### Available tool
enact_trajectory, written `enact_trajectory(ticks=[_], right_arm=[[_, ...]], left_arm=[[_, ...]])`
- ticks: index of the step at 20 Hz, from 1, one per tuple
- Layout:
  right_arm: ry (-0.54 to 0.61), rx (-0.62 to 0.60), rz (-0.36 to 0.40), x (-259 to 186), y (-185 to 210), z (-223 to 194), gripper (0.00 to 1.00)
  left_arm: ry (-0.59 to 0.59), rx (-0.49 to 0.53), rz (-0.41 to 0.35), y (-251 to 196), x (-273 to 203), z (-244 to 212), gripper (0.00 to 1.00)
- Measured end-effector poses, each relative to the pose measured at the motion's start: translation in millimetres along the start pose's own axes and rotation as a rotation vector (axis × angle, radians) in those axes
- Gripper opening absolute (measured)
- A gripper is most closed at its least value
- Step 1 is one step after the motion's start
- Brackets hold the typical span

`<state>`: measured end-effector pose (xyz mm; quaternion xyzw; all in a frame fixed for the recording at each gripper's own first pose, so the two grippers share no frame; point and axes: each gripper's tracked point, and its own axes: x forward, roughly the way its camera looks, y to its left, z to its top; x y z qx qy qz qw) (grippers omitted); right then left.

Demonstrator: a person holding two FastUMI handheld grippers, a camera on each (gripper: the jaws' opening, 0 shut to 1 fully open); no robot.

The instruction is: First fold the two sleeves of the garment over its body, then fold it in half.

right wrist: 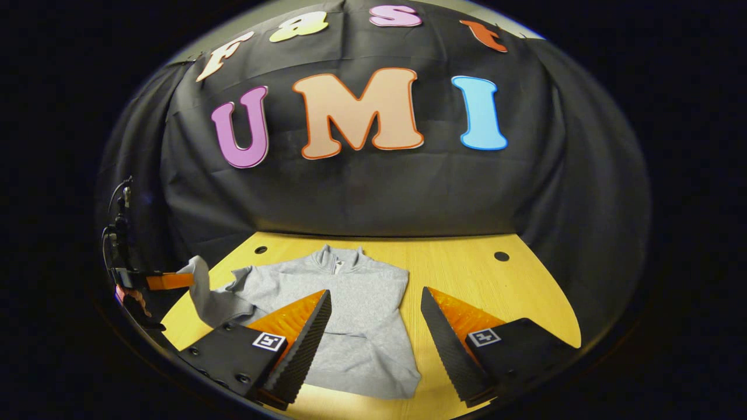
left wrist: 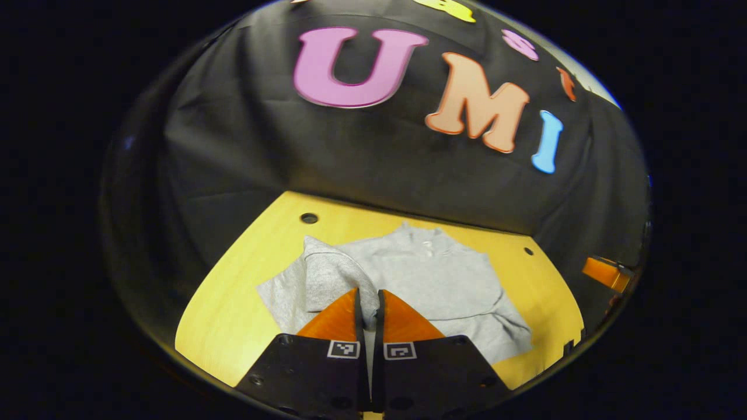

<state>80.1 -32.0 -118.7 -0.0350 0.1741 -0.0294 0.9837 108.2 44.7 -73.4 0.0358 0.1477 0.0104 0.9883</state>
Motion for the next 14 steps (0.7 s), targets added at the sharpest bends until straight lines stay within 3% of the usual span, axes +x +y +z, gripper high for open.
enact_trajectory(ticks=[4, 5, 10, 11, 14], right_arm=[[-0.01, 0.02, -0.055, -9.8, -26.8, -5.9, 0.93], [-0.009, 0.027, -0.066, -12.1, -33.4, -8.0, 0.97], [-0.012, 0.056, -0.125, -20.4, -65.8, -18.2, 0.94], [-0.01, 0.063, -0.136, -22.4, -71.7, -22.5, 0.97], [0.006, 0.081, -0.164, -27.0, -89.3, -31.8, 0.94]], left_arm=[[0.012, 0.084, -0.169, -82.7, 36.3, 14.1, 0.0], [0.022, 0.101, -0.194, -100.7, 48.9, 13.7, 0.0], [0.045, 0.205, -0.339, -172.7, 89.1, 1.7, 0.0], [0.05, 0.219, -0.363, -185.4, 98.0, -1.9, 0.0], [0.062, 0.226, -0.413, -213.4, 124.5, -11.3, 0.0]])
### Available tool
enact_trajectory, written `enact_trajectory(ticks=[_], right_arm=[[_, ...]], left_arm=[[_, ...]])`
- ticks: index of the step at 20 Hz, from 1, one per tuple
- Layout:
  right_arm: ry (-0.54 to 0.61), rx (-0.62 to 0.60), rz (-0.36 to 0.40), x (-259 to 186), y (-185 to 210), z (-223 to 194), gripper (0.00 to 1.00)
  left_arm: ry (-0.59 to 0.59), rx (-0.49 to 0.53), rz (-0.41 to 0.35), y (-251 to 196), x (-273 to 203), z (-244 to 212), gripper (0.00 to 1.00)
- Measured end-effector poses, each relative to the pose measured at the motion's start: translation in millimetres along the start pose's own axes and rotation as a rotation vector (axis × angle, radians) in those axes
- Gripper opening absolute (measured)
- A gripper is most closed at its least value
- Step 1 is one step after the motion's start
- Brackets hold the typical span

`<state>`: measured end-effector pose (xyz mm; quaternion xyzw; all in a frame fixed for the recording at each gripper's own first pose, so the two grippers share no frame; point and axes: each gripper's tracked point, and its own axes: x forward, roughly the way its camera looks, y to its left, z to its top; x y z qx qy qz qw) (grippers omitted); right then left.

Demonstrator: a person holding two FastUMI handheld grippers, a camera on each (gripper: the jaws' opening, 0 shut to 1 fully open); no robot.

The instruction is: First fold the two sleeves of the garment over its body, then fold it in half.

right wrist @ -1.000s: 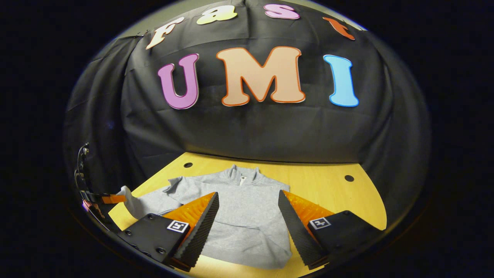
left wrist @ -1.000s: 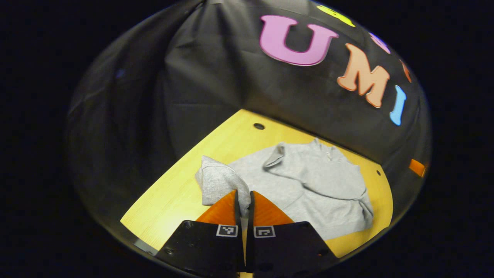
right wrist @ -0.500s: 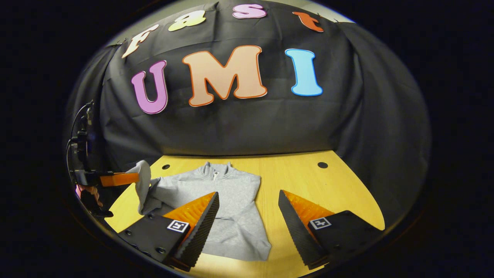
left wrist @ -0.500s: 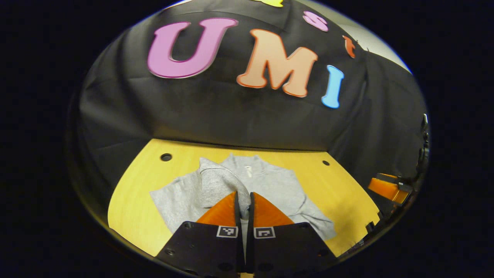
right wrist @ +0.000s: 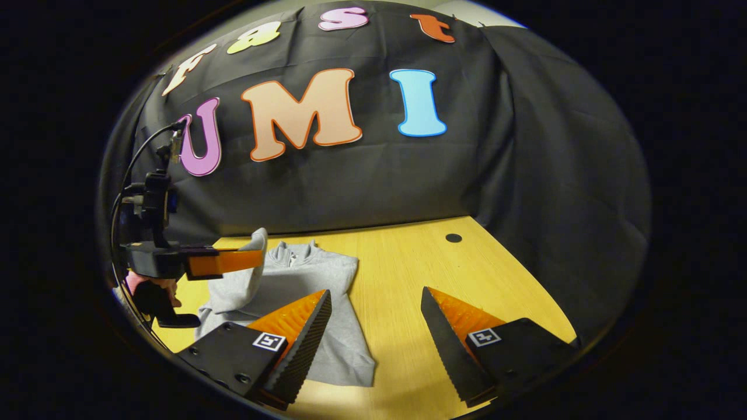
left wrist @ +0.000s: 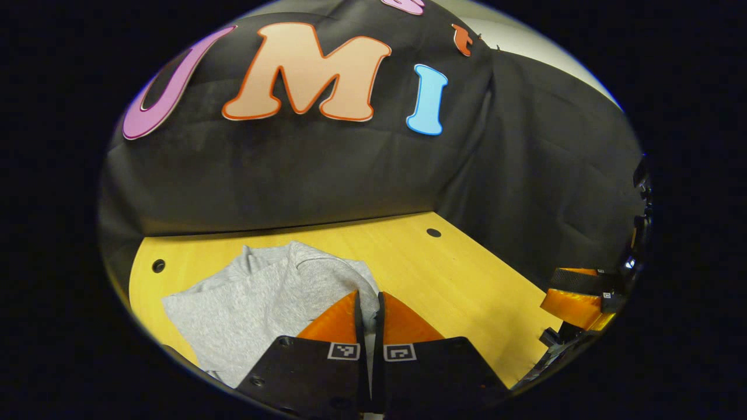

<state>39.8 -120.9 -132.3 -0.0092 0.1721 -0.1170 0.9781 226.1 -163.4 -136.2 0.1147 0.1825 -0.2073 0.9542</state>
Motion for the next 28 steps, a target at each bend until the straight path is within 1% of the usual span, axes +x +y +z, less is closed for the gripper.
enact_trajectory(ticks=[3, 4, 5, 7, 10, 11, 15, 16, 17, 19, 20, 21, 22, 24, 25, 26, 28], right_arm=[[0.001, 0.011, -0.03, -3.4, -17.4, -4.9, 0.94], [0.002, 0.015, -0.04, -4.6, -22.7, -5.9, 0.94], [0.004, 0.019, -0.05, -5.2, -27.4, -8.4, 0.94], [0.012, 0.027, -0.066, -7.2, -35.4, -14.3, 0.94], [0.031, 0.049, -0.082, -8.7, -42.9, -26.0, 0.94], [0.037, 0.052, -0.082, -8.1, -42.0, -30.1, 0.94], [0.083, 0.024, -0.054, -11.7, -31.3, -52.8, 0.94], [0.092, 0.017, -0.043, -12.1, -26.3, -56.8, 0.94], [0.099, 0.012, -0.032, -10.8, -20.9, -59.2, 0.98], [0.112, 0.0, 0.001, -7.2, -5.4, -63.8, 0.97], [0.119, -0.01, 0.022, -5.7, 3.5, -66.1, 0.97], [0.128, -0.02, 0.047, -4.0, 12.2, -68.5, 0.94], [0.135, -0.03, 0.076, -2.9, 22.6, -69.9, 0.94], [0.158, -0.058, 0.133, 0.2, 40.7, -77.6, 0.94], [0.169, -0.072, 0.158, 1.2, 48.2, -80.7, 0.94], [0.179, -0.081, 0.185, 2.3, 56.7, -84.2, 0.97], [0.207, -0.096, 0.234, 5.5, 69.6, -93.9, 0.97]], left_arm=[[0.008, 0.003, -0.018, -10.4, 33.0, -10.6, 0.0], [0.013, 0.003, -0.023, -12.9, 42.7, -14.0, 0.03], [0.019, 0.006, -0.027, -16.0, 58.3, -18.0, 0.0], [0.039, 0.027, -0.025, -17.1, 85.0, -30.4, 0.0], [0.085, 0.033, -0.019, -13.6, 110.0, -51.0, 0.01], [0.092, 0.037, -0.01, -10.9, 117.5, -56.0, 0.01], [0.132, 0.043, 0.012, 0.0, 138.3, -74.9, 0.06], [0.138, 0.036, 0.004, -0.6, 140.7, -78.2, 0.08], [0.138, 0.034, -0.003, -2.1, 144.7, -80.8, 0.09], [0.143, 0.041, -0.056, -14.1, 143.0, -77.5, 0.45], [0.148, 0.063, -0.055, -14.8, 137.2, -73.4, 0.63], [0.151, 0.088, -0.06, -12.0, 129.3, -68.8, 0.81], [0.138, 0.104, -0.07, -12.1, 121.5, -62.1, 0.99], [0.108, 0.113, -0.089, -11.1, 99.3, -46.4, 0.96], [0.093, 0.111, -0.087, -5.3, 84.2, -39.3, 0.95], [0.073, 0.109, -0.086, 0.4, 68.5, -31.6, 0.95], [0.046, 0.118, -0.061, 17.6, 32.9, -21.0, 0.95]])
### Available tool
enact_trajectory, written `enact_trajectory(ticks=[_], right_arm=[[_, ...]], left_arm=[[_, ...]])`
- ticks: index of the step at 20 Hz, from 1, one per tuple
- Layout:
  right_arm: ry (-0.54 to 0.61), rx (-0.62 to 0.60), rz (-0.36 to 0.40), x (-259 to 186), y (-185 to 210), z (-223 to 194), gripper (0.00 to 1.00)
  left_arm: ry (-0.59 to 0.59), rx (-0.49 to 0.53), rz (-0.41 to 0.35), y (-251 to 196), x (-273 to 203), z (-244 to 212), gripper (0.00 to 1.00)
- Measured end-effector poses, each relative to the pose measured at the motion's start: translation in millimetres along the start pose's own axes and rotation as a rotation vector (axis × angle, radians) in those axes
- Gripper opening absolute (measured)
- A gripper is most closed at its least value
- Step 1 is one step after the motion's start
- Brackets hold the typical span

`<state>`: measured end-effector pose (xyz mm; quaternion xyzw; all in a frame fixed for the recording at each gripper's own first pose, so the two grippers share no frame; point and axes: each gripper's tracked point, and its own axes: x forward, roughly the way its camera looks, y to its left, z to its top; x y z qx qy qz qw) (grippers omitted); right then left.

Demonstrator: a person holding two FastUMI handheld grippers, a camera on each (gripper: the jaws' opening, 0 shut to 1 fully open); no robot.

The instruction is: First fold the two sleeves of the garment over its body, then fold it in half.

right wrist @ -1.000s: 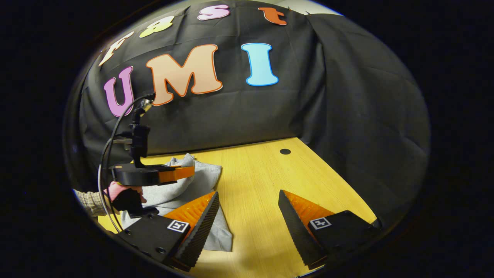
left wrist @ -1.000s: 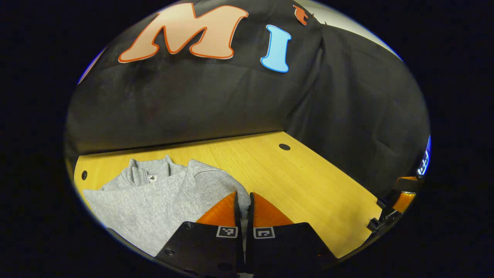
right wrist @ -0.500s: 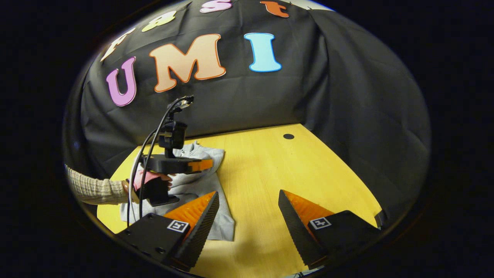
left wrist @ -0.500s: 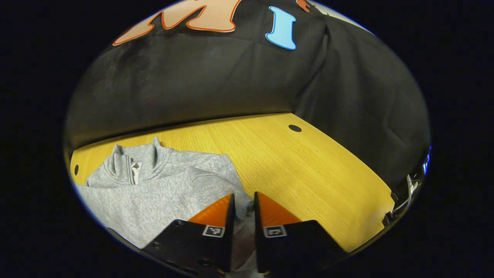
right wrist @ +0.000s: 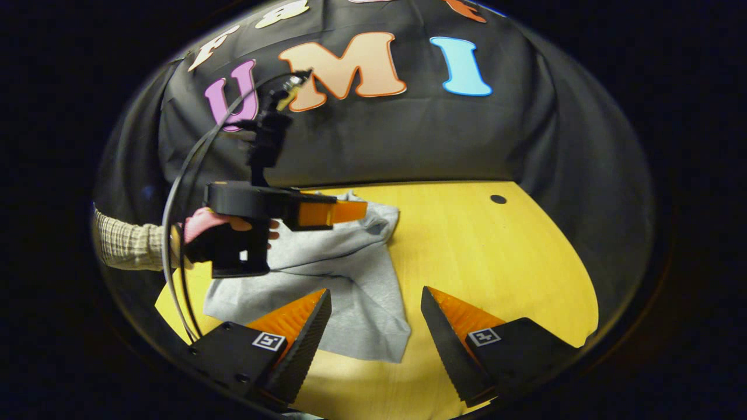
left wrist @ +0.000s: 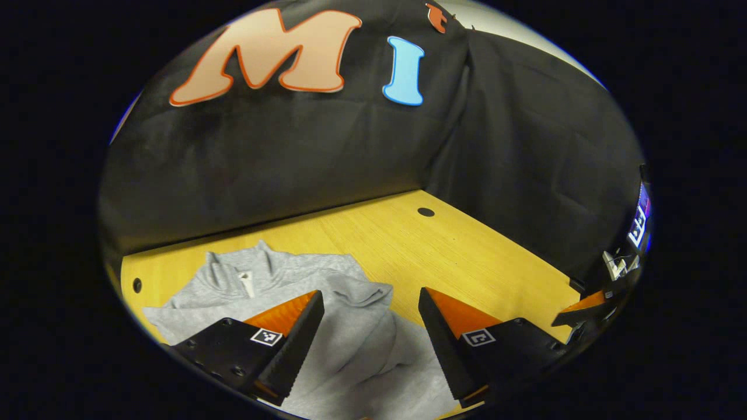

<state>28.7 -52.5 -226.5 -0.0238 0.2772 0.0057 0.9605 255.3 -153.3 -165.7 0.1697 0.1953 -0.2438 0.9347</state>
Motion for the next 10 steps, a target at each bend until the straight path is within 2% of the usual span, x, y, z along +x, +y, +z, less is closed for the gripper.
enact_trajectory(ticks=[2, 3, 5, 10], right_arm=[[0.029, -0.032, 0.033, 4.1, 7.1, -9.2, 0.98], [0.045, -0.05, 0.046, 5.8, 8.8, -13.4, 0.94], [0.065, -0.077, 0.058, 9.4, 9.0, -22.3, 0.98], [0.139, -0.103, 0.06, 18.3, -1.2, -58.7, 0.98]], left_arm=[[0.002, 0.008, 0.03, 16.3, -38.7, -7.8, 0.95], [0.003, 0.005, 0.051, 24.5, -60.9, -14.1, 0.95], [0.007, -0.009, 0.108, 42.6, -99.8, -30.5, 0.95], [0.084, -0.025, 0.261, 72.4, -189.5, -106.8, 0.95]])
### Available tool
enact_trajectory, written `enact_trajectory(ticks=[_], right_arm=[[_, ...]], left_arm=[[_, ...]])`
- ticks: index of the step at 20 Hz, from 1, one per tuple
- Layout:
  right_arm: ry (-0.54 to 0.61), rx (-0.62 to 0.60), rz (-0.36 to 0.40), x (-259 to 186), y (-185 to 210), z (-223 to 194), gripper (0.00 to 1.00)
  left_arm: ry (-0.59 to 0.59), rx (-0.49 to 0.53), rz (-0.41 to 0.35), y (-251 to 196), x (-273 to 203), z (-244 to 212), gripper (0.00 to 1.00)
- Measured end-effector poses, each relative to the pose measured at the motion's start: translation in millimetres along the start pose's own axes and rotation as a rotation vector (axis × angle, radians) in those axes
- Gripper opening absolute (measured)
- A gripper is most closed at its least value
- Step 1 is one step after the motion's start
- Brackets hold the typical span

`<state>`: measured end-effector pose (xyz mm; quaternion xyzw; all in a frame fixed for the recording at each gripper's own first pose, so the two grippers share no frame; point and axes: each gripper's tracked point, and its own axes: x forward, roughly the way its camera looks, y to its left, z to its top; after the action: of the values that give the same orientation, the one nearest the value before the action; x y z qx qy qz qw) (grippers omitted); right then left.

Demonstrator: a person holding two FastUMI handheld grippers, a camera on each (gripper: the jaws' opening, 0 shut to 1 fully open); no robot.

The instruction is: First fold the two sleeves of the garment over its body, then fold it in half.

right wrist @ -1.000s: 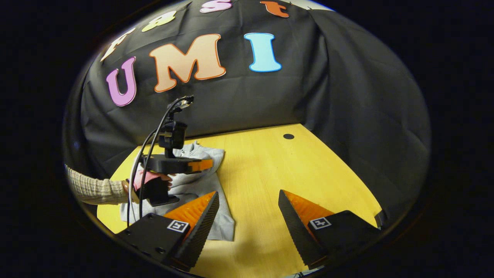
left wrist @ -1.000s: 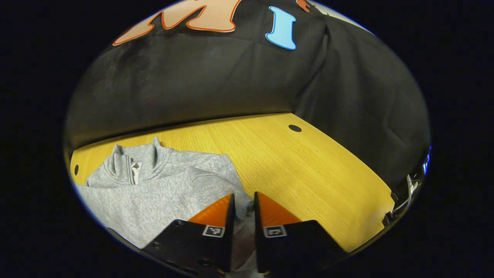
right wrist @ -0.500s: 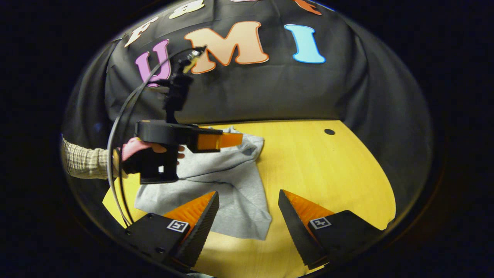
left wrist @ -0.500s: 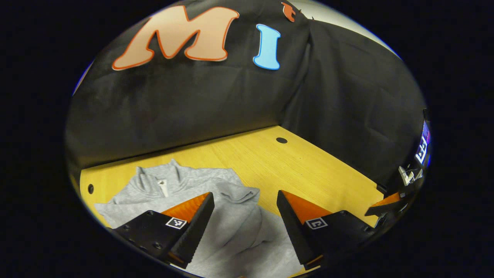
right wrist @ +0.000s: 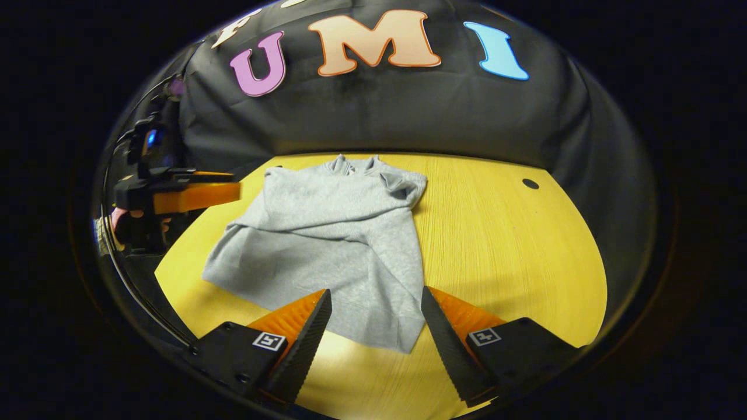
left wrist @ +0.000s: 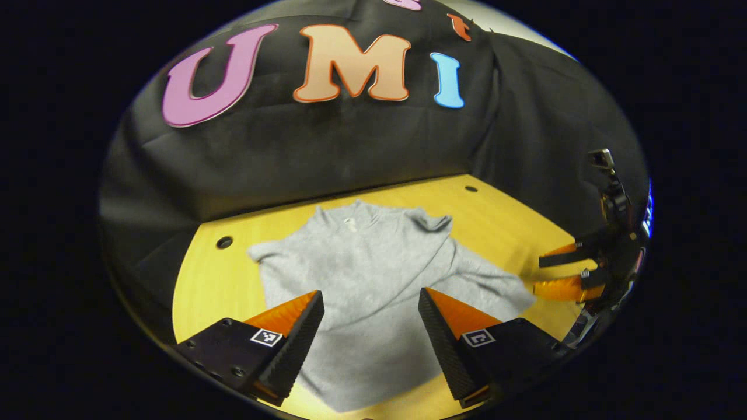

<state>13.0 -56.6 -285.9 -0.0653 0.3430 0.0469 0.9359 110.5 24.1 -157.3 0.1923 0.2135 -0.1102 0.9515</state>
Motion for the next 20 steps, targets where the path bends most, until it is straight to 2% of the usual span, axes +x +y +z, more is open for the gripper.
enact_trajectory(ticks=[2, 3, 5, 8, 10, 11, 16, 18, 19, 20], right_arm=[[0.028, -0.015, -0.008, 5.6, -4.4, -13.3, 0.98], [0.038, -0.025, -0.012, 7.1, -7.0, -17.9, 0.94], [0.06, -0.03, -0.021, 11.9, -11.0, -29.2, 0.98], [0.091, -0.032, -0.026, 19.3, -13.1, -45.1, 0.94], [0.106, -0.046, -0.026, 23.8, -13.6, -51.7, 0.98], [0.112, -0.048, -0.026, 26.5, -13.0, -53.9, 0.94], [0.126, -0.042, -0.017, 35.3, -10.6, -62.1, 0.98], [0.119, -0.054, -0.017, 35.5, -12.3, -62.5, 0.98], [0.119, -0.064, -0.018, 34.3, -12.9, -63.4, 0.93], [0.118, -0.068, -0.017, 34.3, -12.6, -63.1, 0.95]], left_arm=[[0.062, -0.029, 0.044, 10.0, -19.9, -39.1, 0.95], [0.092, -0.05, 0.064, 14.8, -27.4, -61.1, 0.95], [0.136, -0.097, 0.091, 17.2, -39.4, -93.9, 0.96], [0.182, -0.144, 0.13, 19.7, -43.4, -128.2, 0.96], [0.198, -0.175, 0.141, 17.8, -40.7, -140.3, 0.96], [0.204, -0.185, 0.147, 18.6, -38.9, -145.5, 0.96], [0.236, -0.199, 0.169, 18.0, -30.8, -163.4, 0.96], [0.263, -0.202, 0.185, 18.7, -30.3, -173.0, 0.96], [0.254, -0.193, 0.192, 19.5, -31.2, -171.9, 0.96], [0.239, -0.195, 0.196, 19.7, -28.2, -168.9, 0.99]])
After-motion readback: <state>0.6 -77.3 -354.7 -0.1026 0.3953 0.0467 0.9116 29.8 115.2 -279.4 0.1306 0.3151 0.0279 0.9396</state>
